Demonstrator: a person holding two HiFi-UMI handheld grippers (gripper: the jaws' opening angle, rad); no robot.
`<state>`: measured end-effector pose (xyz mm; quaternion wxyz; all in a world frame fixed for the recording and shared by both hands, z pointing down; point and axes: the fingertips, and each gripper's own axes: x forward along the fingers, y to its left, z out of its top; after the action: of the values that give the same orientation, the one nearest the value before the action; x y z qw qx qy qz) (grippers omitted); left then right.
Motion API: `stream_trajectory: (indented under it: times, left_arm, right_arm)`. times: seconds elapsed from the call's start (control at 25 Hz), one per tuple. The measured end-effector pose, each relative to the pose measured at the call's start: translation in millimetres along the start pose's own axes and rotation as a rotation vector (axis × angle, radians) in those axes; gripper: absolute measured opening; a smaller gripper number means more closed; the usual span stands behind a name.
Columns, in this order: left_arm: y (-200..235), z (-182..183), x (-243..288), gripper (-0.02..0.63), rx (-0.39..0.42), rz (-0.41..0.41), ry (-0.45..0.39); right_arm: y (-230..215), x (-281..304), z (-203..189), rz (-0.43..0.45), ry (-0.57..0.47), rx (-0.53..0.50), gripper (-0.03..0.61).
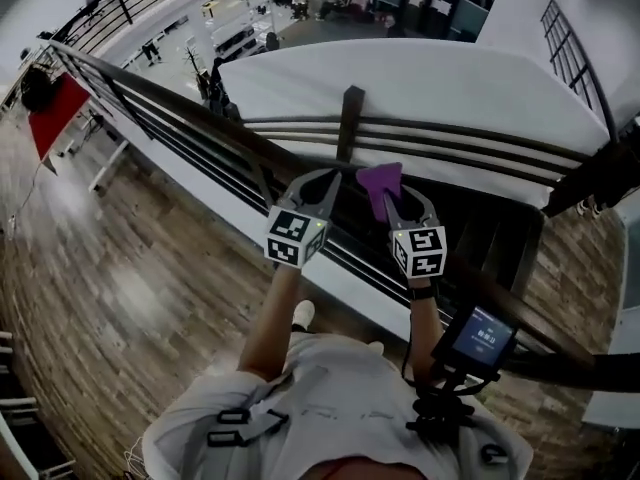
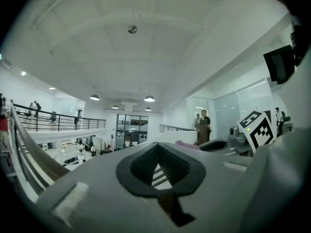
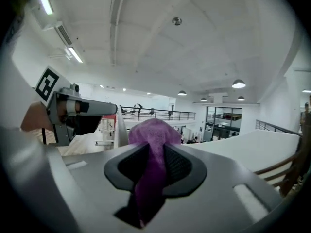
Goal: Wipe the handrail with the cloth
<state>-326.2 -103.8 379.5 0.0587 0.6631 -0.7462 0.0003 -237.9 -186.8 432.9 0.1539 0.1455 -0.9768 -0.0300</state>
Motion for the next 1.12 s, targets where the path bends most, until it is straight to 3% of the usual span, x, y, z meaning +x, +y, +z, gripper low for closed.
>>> stream_trajectory:
  times: [0.12, 0.24, 0.56, 0.92, 1.12]
  left_arm:
    - [51.2, -11.3, -32.9, -0.002, -0.014, 0.089, -0.014]
    - [65.1, -12.6, -57.9, -0.002, -0.010, 0.126, -0.017]
    - [125.4, -44.3, -103.6, -0.002, -0.065, 0.292, 0.002]
    - [168.2, -100.0, -121.6, -0.002, -0.124, 0.356, 0.079]
    - [184.0, -120.7, -118.9, -0.002, -0.146, 0.353, 0.108]
  right_arm:
    - [58.6, 45.5, 4.9, 0.099, 0.005, -0.034, 0.103]
    - [97.8, 60.7, 10.2, 0.171, 0.003, -0.065, 0.106]
    - [175.6, 106.0, -11.2, 0.280, 0.035, -0.114, 0.112]
    - [220.6, 167.6, -112.6, 0.259, 0.209, -0.260, 0.112]
    - [223.0, 218.3, -158.6, 0.200, 0.231, -0.245, 0.112]
